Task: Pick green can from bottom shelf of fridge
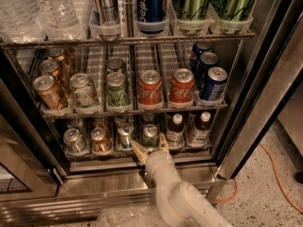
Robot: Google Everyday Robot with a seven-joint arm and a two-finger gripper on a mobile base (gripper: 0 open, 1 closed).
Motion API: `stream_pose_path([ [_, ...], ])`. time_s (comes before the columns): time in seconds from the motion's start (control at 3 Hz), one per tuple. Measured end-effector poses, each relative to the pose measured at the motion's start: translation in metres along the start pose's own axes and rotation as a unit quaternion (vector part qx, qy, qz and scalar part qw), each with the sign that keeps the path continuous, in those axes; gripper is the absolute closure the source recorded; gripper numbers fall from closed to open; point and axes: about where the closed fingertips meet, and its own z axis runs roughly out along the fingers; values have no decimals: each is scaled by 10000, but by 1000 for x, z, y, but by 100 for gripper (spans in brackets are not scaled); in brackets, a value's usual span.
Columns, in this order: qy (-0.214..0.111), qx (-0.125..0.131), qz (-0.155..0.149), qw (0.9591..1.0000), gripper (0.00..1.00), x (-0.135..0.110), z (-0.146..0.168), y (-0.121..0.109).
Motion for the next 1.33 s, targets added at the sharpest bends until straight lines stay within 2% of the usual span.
stream_pose_path([
  [0.33, 30, 134, 65, 9999, 24, -6, 18, -14],
  [1.0, 133, 112, 103, 9998, 24, -4, 32, -11],
  [1.33, 145, 58, 99, 9998, 43, -2, 33, -8],
])
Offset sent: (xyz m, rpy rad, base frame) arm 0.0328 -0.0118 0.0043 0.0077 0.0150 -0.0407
